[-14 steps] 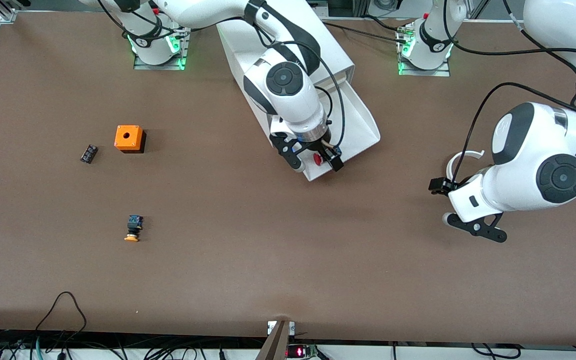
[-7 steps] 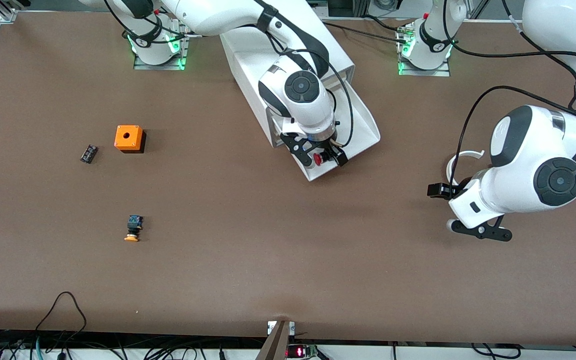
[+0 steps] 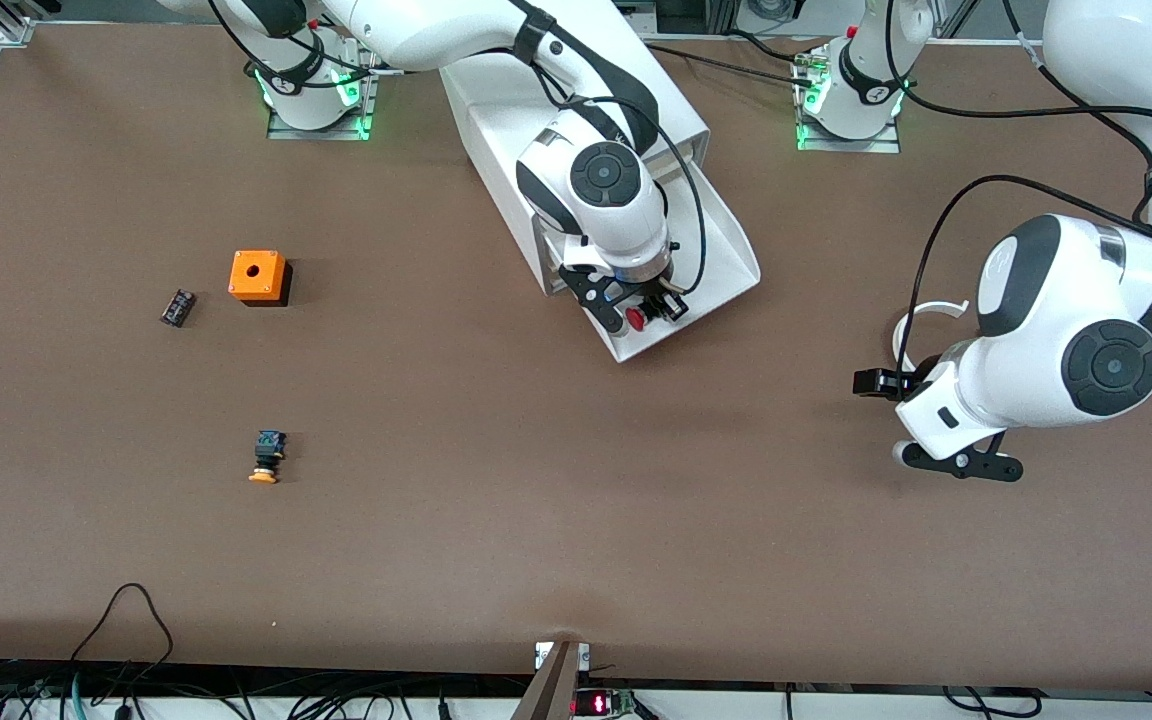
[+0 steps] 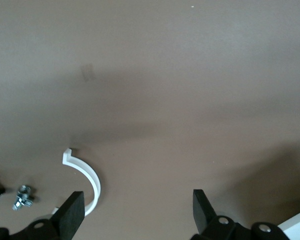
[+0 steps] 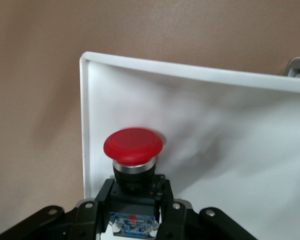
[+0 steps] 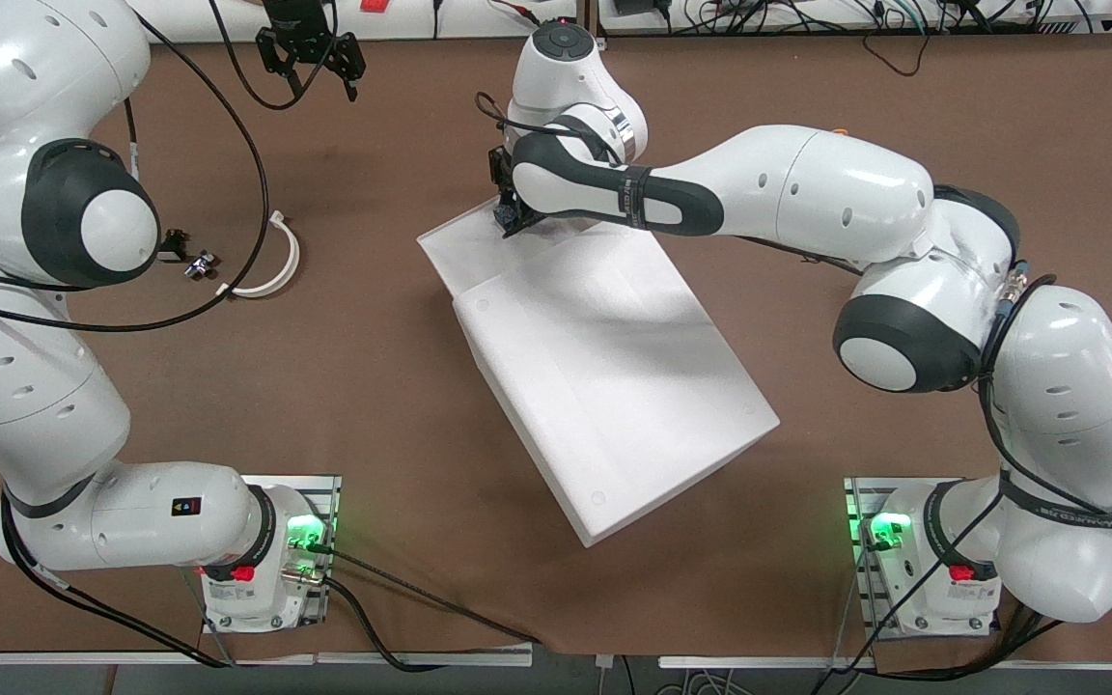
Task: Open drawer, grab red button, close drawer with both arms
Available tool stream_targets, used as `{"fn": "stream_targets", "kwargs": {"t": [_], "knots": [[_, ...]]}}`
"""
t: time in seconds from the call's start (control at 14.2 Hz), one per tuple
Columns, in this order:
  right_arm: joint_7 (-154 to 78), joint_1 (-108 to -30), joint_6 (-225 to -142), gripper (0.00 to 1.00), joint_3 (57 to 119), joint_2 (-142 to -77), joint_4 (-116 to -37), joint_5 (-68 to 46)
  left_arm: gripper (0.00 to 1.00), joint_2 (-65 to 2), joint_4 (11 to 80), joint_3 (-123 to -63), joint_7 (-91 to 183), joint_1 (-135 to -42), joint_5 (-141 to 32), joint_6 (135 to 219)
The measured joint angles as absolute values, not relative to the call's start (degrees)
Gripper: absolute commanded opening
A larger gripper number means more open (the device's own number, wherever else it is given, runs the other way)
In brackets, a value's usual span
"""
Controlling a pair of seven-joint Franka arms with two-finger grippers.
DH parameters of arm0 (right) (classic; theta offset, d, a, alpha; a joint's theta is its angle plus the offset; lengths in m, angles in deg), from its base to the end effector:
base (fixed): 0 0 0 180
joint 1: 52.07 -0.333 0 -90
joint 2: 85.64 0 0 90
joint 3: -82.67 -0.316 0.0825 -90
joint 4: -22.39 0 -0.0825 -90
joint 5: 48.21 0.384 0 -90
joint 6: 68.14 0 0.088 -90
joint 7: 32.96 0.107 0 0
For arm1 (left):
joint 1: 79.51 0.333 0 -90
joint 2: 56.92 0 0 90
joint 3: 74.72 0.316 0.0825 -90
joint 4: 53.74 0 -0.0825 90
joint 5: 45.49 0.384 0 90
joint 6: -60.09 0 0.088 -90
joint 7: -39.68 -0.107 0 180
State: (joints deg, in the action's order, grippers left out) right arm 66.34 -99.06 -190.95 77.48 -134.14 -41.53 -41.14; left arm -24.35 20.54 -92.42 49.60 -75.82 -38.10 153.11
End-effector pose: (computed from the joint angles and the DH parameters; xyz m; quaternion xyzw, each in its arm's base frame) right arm 0.4947 0.6079 0.3233 -0.8896 0.4389 0.0617 0.1103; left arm 0.6812 -0.1102 0.4102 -0.9935 0.0319 0.1096 0.0022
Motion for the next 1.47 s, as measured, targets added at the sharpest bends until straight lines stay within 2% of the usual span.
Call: {"fn": "stream_targets", "kwargs": {"t": [0.21,0.35,0.63,0.77,0.98,1.47], "knots": [[66.34,-99.12,-189.50,0.00,77.48,-133.57,-40.61,-41.14,0.95,-24.39,21.74,-93.09,59.25,-75.99,-38.48,154.17],[66.34,-99.11,-187.81,0.00,77.55,-132.52,-39.52,-41.14,0.95,-25.39,25.53,-93.37,63.71,-76.20,-39.78,160.75],[63.49,-98.43,-185.98,0.00,78.27,-131.06,-37.55,-41.16,0.95,-31.43,43.97,-94.66,72.03,-76.40,-40.15,183.02],[58.85,-97.13,-185.41,0.00,78.53,-130.70,-37.12,-41.16,0.95,-33.27,50.38,-95.59,77.28,-76.54,-40.18,189.14],[48.35,-93.58,-182.90,0.00,78.81,-130.31,-36.90,-41.16,0.96,-34.03,54.58,-97.57,85.59,-76.62,-40.18,191.46],[23.71,-82.68,-177.44,0.00,78.95,-128.33,-36.77,-41.14,0.98,-33.88,57.29,-103.21,95.64,-76.78,-40.25,191.50]]}}
